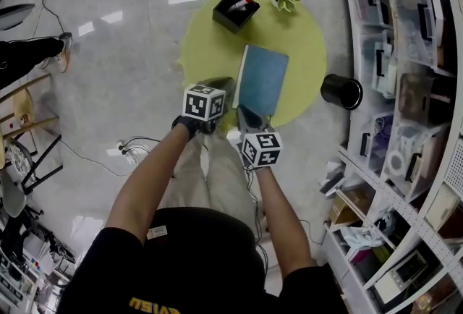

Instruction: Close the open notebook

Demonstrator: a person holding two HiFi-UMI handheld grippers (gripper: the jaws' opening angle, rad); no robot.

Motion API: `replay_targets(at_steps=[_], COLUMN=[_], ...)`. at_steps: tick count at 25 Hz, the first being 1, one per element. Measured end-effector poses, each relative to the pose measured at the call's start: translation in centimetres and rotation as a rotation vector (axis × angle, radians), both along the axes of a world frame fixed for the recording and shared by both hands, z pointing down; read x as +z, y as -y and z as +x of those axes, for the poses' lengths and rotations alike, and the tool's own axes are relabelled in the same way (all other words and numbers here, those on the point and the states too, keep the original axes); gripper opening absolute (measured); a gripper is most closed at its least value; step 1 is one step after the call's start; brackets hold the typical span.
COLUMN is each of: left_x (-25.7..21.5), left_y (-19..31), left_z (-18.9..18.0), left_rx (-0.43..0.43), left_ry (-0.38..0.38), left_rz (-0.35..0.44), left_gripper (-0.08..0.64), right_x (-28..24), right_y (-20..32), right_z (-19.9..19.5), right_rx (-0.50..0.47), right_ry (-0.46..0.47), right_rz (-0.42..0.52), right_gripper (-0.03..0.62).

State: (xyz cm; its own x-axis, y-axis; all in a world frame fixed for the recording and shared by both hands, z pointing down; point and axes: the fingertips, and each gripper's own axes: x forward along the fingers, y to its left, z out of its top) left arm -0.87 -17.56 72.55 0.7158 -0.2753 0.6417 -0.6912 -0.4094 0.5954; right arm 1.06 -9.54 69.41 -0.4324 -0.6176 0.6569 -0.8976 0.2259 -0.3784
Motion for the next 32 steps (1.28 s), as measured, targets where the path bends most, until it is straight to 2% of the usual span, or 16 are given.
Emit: replay_targets(at_steps=[26, 32], left_x=[0.1, 0.2], left_y=[-0.1, -0.2], left_z=[0.0, 0.1], left_rx=[0.004, 0.011], left_ry=[0.031, 0.036], left_rz=[0.005, 0.003], left_gripper=[0.017, 0.017], right_x=[2.8, 3.1], right_y=[0.2, 0.2], right_z=[-1.1, -1.2], right_rx=[-0.019, -0.043], right_ry=[-0.001, -0.033], right_rz=[-0.044, -0.07], right_gripper=[0.028, 0.029])
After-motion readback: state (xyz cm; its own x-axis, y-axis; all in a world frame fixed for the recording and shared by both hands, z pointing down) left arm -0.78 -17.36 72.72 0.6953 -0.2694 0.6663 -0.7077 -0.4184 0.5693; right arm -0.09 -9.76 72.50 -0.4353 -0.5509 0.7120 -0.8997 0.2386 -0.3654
